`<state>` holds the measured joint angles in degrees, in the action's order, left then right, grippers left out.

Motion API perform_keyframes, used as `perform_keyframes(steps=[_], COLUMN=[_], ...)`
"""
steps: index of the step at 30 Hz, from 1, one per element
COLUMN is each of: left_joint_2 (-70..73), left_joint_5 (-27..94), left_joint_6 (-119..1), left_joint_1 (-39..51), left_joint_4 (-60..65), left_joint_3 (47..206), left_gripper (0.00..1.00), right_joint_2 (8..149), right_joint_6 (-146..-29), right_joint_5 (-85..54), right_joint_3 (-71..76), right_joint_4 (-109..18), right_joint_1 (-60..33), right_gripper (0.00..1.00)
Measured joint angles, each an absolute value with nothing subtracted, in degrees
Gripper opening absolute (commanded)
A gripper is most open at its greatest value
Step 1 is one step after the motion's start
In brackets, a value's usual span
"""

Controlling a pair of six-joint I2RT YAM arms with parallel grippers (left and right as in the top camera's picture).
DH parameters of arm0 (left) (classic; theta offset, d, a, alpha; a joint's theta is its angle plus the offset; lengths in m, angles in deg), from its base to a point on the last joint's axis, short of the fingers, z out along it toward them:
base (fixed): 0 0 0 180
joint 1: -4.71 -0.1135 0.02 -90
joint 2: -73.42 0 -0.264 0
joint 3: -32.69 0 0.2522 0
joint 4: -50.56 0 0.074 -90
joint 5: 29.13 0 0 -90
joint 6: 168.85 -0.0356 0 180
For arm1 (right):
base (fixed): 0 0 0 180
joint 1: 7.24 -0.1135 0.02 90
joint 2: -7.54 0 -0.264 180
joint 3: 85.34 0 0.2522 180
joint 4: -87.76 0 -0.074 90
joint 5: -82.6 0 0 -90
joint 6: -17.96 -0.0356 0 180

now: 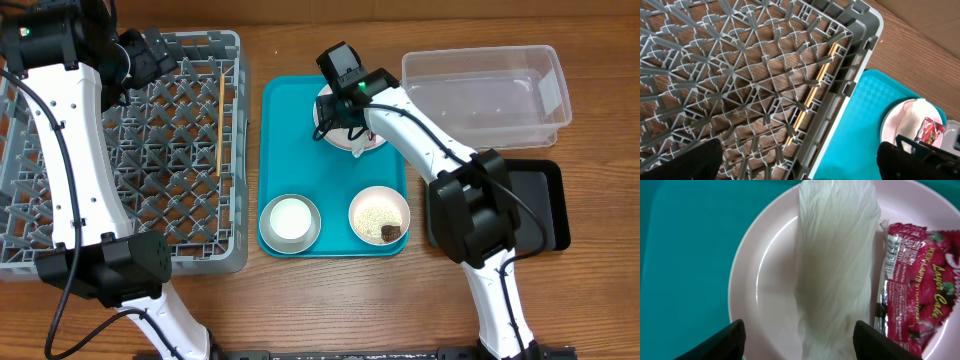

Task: Sort waste into correct bins and load items into the dishwasher
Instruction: 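Reach the right gripper to the plate and grasp the white napkin, then carry the napkin right and drop it into the clear bin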

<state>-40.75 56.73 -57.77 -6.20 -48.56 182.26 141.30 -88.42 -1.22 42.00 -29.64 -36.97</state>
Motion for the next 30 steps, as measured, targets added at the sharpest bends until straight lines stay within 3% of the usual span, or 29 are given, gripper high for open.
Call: perform_keyframes(steps=[3,5,12,15,16,22,30], left_joint_2=[-40.7,-40.7,-40.7,-40.7,-40.7,-40.7,-40.7], left_joint_5=[56.8,56.8,56.8,56.8,56.7,56.8,56.8], left_joint_6=[-57.8,-57.8,-57.8,-57.8,-57.8,-57.8,-57.8], left_joint_1=[-6.2,-6.2,-6.2,-6.2,-6.2,-6.2,-6.2], left_joint_4=[-48.6,-48.5,-48.6,-48.5,-48.6,-48.5,-48.6], left_joint_3=[182.3,182.3,182.3,182.3,182.3,182.3,182.3], left_gripper=[1.0,1.0,1.0,1.0,1.0,1.0,1.0], right_joint_2=[142.1,142.9,144.3,144.9,145.4,145.5,145.4], right_joint_6=[-88.5,-88.7,-88.4,-88.4,-88.2,-88.7,-94.6], right_joint_5=[-0.9,-0.8,-0.5,-0.2,0.1,0.5,-0.2], right_joint_3=[42.0,42.0,42.0,42.0,42.0,46.0,77.3], right_joint_4=[-29.8,-30.0,-30.0,-30.0,-29.8,-23.9,-6.3], right_joint_1=[-37.0,-37.0,-37.0,-37.0,-37.1,-37.2,-33.9], right_gripper=[0.62,0.48,0.45,0.1,0.04,0.04,0.04])
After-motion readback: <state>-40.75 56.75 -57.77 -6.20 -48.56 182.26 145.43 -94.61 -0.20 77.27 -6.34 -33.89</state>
